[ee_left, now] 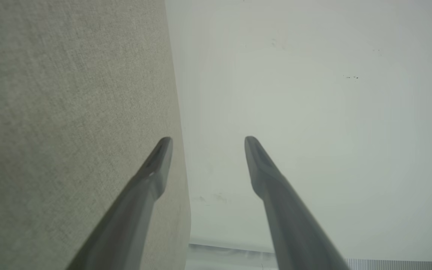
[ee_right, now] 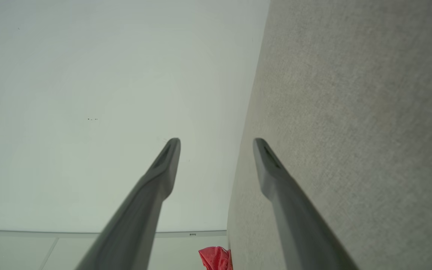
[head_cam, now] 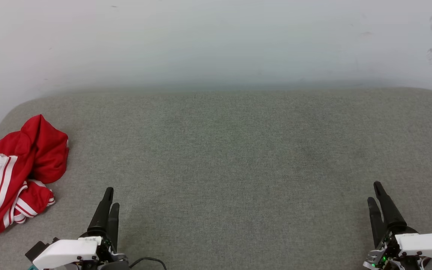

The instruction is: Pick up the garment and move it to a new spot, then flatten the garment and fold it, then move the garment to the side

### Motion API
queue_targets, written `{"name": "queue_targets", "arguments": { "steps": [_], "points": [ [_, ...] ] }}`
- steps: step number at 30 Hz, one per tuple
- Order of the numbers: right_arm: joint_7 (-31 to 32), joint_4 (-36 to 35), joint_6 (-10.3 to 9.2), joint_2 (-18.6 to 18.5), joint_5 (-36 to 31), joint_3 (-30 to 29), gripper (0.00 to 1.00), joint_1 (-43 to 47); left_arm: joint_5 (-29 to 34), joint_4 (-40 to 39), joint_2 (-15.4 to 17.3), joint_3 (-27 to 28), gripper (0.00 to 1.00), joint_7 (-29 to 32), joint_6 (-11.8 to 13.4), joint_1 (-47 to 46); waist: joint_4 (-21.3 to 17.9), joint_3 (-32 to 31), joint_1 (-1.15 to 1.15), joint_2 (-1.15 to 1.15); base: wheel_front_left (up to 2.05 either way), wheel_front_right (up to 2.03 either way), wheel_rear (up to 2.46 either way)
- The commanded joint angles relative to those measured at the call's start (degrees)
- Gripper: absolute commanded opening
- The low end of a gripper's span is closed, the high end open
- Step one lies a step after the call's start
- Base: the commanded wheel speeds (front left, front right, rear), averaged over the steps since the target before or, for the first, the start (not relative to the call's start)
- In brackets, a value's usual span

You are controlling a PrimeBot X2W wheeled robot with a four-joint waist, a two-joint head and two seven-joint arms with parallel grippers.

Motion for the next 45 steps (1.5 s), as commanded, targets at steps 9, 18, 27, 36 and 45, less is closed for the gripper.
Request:
{"name": "queue_targets", "arguments": {
  "steps": [9,18,27,36,45],
  "points": [
    [-2.8,-1.5,0.0,0.0,-10.4,-1.0,1.0,-1.1,5.3,-1.4,0.1,1.3,1.0,-2.8,0.0,0.1,-0.2,0.0,0.0,0.0,0.0,0.0,0.0],
    [-4.9,-5.3,0.0,-0.1,-23.9,-1.2,1.0,-1.2,13.2,-3.9,0.1,4.9,1.0,-4.9,-0.1,0.3,-0.2,0.1,0.0,0.0,0.0,0.0,0.0],
    [-6.8,-11.1,0.0,-0.1,-39.7,0.3,1.0,-1.1,24.0,-8.7,0.1,5.4,1.0,-6.8,0.1,0.7,-0.3,0.3,0.0,0.0,0.0,0.0,0.0],
    [-8.6,-14.9,0.0,-0.1,-52.1,2.0,1.0,-1.0,35.2,-14.4,0.2,3.2,1.0,-8.6,0.9,1.8,-0.5,0.5,0.0,0.0,0.0,0.0,0.0],
    [-10.2,-16.8,0.0,-0.1,-63.6,3.7,1.0,-0.6,49.4,-19.1,0.2,-2.0,1.0,-10.2,3.6,2.4,-0.5,0.8,0.0,0.0,0.0,0.0,0.0]
  ]
}}
